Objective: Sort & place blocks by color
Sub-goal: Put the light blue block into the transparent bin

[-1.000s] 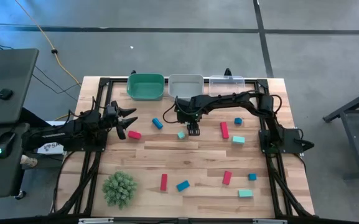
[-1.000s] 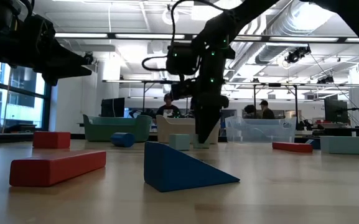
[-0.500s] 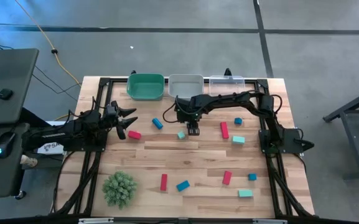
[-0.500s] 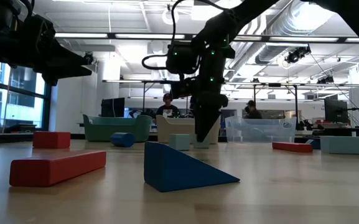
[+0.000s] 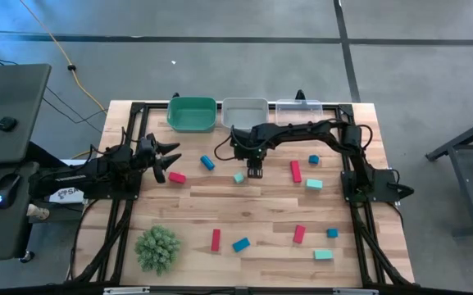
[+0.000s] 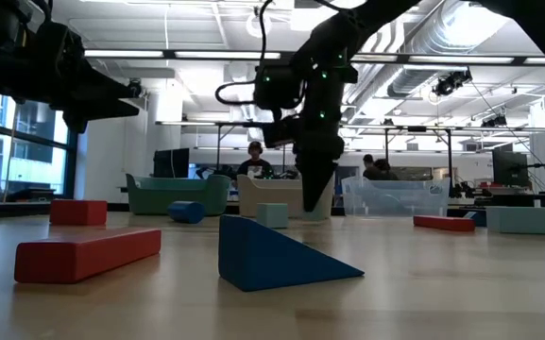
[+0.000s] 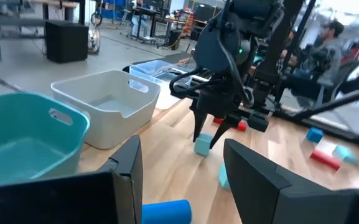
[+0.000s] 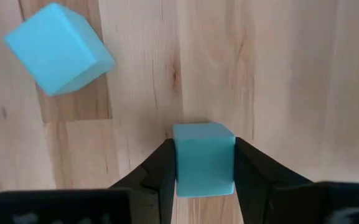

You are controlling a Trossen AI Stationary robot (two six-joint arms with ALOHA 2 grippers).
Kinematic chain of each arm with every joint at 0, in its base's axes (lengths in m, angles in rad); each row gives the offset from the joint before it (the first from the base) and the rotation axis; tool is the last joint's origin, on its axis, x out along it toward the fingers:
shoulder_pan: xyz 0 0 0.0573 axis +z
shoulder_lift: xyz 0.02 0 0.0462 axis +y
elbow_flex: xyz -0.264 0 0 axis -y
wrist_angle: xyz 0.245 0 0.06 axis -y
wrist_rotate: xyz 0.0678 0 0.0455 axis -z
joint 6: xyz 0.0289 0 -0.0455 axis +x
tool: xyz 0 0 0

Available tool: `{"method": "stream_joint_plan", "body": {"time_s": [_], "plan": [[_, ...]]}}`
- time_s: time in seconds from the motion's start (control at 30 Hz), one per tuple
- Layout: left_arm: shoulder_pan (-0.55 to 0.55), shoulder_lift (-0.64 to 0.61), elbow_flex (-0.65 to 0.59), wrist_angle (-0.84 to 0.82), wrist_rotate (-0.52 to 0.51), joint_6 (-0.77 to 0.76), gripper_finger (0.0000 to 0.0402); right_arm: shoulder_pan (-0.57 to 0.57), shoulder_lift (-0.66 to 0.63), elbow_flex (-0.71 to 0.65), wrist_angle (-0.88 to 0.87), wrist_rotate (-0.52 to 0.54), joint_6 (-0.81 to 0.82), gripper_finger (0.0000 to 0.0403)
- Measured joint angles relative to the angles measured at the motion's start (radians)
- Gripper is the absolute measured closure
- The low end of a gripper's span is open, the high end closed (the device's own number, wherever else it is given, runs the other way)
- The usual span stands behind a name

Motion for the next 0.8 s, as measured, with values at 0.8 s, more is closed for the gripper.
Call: {"method": "stream_joint_plan", "body": {"time_s": [0.8], "plan": [[0.0, 0.0, 0.0, 0.002, 0.0, -0.163, 0.0254, -0.027, -0.276, 0.159, -0.101, 0.291, 0.053, 0.0298]]}}
